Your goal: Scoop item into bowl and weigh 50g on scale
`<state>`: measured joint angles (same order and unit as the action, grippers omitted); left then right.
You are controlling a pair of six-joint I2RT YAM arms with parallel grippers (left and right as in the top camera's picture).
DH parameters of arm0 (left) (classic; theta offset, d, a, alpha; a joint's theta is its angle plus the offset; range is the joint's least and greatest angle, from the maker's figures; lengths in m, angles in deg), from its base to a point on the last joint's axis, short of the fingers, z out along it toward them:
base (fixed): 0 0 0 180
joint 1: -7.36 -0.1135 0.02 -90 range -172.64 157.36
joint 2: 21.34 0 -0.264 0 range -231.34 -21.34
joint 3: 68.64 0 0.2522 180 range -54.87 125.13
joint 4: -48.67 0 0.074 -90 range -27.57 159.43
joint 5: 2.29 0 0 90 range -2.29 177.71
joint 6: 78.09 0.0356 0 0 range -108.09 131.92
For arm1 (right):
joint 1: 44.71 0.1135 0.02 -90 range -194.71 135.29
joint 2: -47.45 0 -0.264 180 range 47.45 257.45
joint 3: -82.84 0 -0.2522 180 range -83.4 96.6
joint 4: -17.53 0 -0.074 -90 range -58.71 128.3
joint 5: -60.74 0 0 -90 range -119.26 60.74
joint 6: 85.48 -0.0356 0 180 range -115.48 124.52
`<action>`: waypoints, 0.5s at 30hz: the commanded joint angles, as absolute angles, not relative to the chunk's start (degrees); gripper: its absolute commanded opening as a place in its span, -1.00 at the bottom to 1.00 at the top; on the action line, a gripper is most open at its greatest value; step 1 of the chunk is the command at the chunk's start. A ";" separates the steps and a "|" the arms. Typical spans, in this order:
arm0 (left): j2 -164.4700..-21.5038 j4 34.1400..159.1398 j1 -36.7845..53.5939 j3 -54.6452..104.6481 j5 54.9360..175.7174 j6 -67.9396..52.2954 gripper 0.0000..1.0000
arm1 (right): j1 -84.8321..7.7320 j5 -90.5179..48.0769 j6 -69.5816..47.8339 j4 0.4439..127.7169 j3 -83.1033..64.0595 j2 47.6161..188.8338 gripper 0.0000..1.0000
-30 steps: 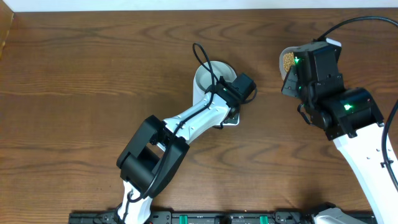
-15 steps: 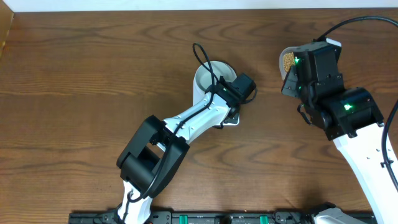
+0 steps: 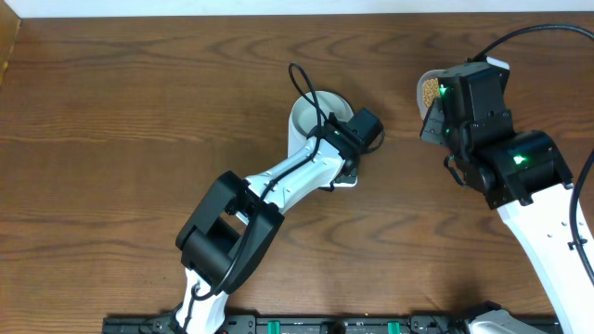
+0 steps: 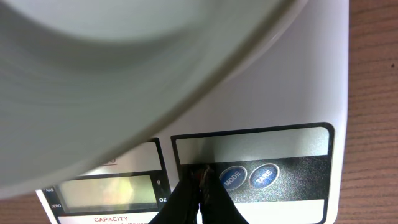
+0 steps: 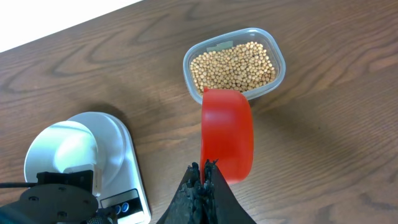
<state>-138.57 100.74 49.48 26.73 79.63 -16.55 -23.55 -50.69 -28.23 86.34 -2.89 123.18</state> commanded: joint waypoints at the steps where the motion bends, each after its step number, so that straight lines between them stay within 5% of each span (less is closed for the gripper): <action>1: -140.62 100.48 49.42 27.60 79.07 -15.96 -0.85 | -24.16 -51.22 -27.53 86.34 -1.88 123.22 -0.98; 15: -141.37 101.94 49.38 27.54 79.09 -16.20 -0.86 | -24.16 -51.59 -27.16 86.34 -1.88 123.22 -0.98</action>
<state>-138.92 101.37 49.48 27.23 79.63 -16.55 -23.55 -50.69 -28.21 86.34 -2.87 123.18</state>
